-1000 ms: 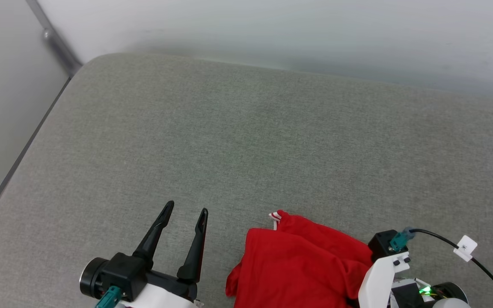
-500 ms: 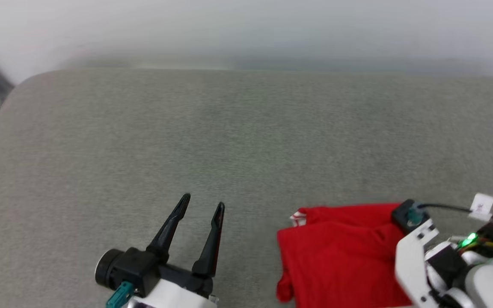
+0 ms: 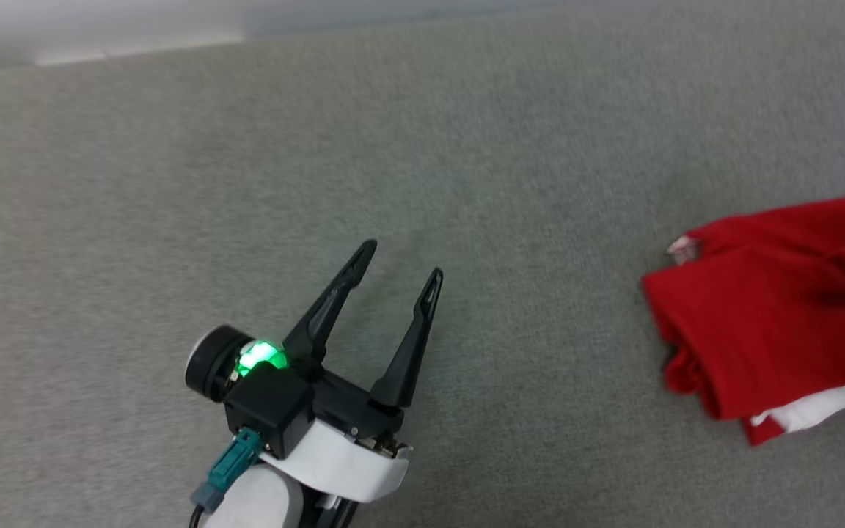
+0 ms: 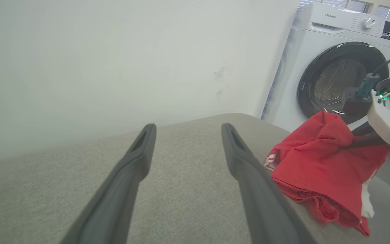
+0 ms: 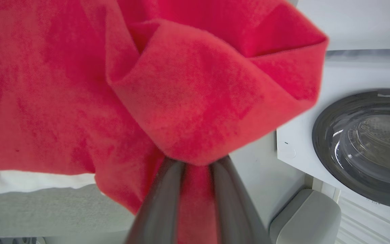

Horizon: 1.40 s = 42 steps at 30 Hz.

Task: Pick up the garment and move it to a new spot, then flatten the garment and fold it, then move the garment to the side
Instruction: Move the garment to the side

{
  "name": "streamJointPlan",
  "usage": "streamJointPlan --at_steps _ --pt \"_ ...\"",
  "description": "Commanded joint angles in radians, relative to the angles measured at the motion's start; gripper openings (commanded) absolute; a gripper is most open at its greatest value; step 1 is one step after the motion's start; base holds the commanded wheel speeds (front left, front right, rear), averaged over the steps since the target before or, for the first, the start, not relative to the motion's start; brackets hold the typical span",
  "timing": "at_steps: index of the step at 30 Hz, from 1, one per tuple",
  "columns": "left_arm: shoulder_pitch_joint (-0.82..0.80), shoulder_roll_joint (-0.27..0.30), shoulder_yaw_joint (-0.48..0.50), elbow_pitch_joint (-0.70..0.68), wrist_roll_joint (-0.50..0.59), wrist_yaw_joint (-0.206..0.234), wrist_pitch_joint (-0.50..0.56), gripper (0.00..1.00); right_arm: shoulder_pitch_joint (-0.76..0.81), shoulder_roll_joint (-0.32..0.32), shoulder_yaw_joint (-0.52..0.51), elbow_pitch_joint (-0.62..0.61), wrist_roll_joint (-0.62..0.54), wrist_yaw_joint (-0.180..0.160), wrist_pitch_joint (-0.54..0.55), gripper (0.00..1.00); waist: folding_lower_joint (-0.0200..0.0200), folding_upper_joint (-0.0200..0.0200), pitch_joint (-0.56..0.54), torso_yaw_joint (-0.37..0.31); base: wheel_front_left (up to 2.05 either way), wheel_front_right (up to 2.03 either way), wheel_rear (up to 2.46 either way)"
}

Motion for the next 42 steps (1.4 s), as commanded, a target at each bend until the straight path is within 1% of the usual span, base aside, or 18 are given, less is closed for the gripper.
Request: streamJointPlan --at_steps 1,4,7,8,9,11,14,19,23,27,28,29,32,35,37,40,42 --pt "-0.034 0.014 -0.010 -0.008 0.008 0.001 -0.002 1.00 -0.034 -0.016 -0.012 0.041 -0.016 -0.001 -0.037 0.00 -0.0001 0.0000 0.095 -0.066 0.00 0.00 0.00" --pt "-0.068 0.028 -0.021 -0.019 0.015 0.001 -0.002 1.00 -0.061 -0.049 -0.040 0.126 -0.018 -0.001 -0.098 0.00 -0.0001 0.0000 0.139 -0.078 0.00 0.00 0.00" --pt "-0.096 0.042 -0.030 -0.038 0.022 0.001 -0.002 1.00 -0.081 -0.066 -0.081 0.215 -0.021 -0.001 -0.158 0.00 -0.0001 0.0000 0.187 -0.082 0.00 0.00 0.00" --pt "-0.105 0.048 -0.034 -0.044 0.028 0.001 -0.002 1.00 -0.087 -0.071 -0.097 0.243 -0.026 -0.001 -0.179 0.00 -0.0001 0.0000 0.200 -0.082 0.00 0.00 0.00" --pt "-0.105 0.048 -0.034 -0.044 0.028 0.001 -0.002 1.00 -0.087 -0.071 -0.097 0.243 -0.026 -0.001 -0.179 0.00 -0.0001 0.0000 0.200 -0.082 0.00 0.00 0.00" --pt "-0.119 0.062 -0.041 -0.059 0.036 0.001 -0.002 1.00 -0.101 -0.073 -0.130 0.302 -0.034 -0.001 -0.225 0.00 -0.0001 0.0000 0.223 -0.083 0.00 0.00 0.00" --pt "-0.138 0.068 -0.033 -0.091 0.045 0.001 -0.002 1.00 -0.119 -0.079 -0.176 0.377 -0.057 -0.001 -0.295 0.00 -0.0001 0.0000 0.265 -0.079 0.00 0.00 0.00" --pt "-0.157 0.084 -0.039 -0.112 0.053 0.001 -0.002 1.00 -0.151 -0.060 -0.255 0.487 -0.097 -0.001 -0.381 0.00 -0.0001 0.0000 0.310 -0.064 0.00 0.00 0.00" --pt "-0.163 0.088 -0.036 -0.120 0.057 0.001 -0.002 1.00 -0.179 -0.032 -0.306 0.557 -0.117 -0.001 -0.416 0.00 -0.0001 0.0000 0.327 -0.055 0.00 0.00 0.00" --pt "-0.168 0.088 -0.033 -0.122 0.057 0.001 -0.002 1.00 -0.198 -0.007 -0.334 0.600 -0.139 -0.001 -0.433 0.00 -0.0001 0.0000 0.328 -0.049 0.00 0.00 0.00" --pt "-0.168 0.087 -0.032 -0.120 0.056 0.001 -0.002 1.00 -0.203 -0.002 -0.337 0.600 -0.147 -0.001 -0.440 0.33 -0.0001 0.0000 0.324 -0.048 0.00 0.00 0.00" --pt "-0.167 0.085 -0.031 -0.118 0.054 0.001 -0.002 1.00 -0.207 0.003 -0.339 0.600 -0.153 -0.001 -0.447 1.00 -0.0001 0.0000 0.319 -0.048 0.00 0.00 0.00" --pt "-0.161 0.082 -0.025 -0.110 0.053 0.001 -0.002 1.00 -0.209 0.000 -0.331 0.596 -0.190 -0.001 -0.450 1.00 -0.0001 0.0000 0.290 -0.047 0.00 0.00 0.00" --pt "-0.150 0.071 0.015 -0.108 0.050 0.010 -0.002 1.00 -0.229 0.014 -0.349 0.567 -0.201 -0.001 -0.470 1.00 -0.0001 0.0000 0.244 -0.044 0.00 0.00 0.00" --pt "-0.136 0.067 0.039 -0.103 0.048 0.009 -0.002 1.00 -0.227 0.023 -0.342 0.545 -0.206 -0.001 -0.469 1.00 -0.0001 0.0000 0.206 -0.043 0.00 0.00 0.00" --pt "-0.114 0.061 0.071 -0.094 0.043 0.008 -0.002 1.00 -0.233 0.038 -0.348 0.494 -0.187 -0.001 -0.477 1.00 -0.0001 0.0000 0.141 -0.037 0.00 0.00 0.00" --pt "-0.088 0.051 0.102 -0.078 0.031 0.010 -0.002 1.00 -0.221 0.062 -0.361 0.460 -0.173 -0.001 -0.482 1.00 -0.0001 0.0000 0.086 -0.029 0.00 0.00 0.00"
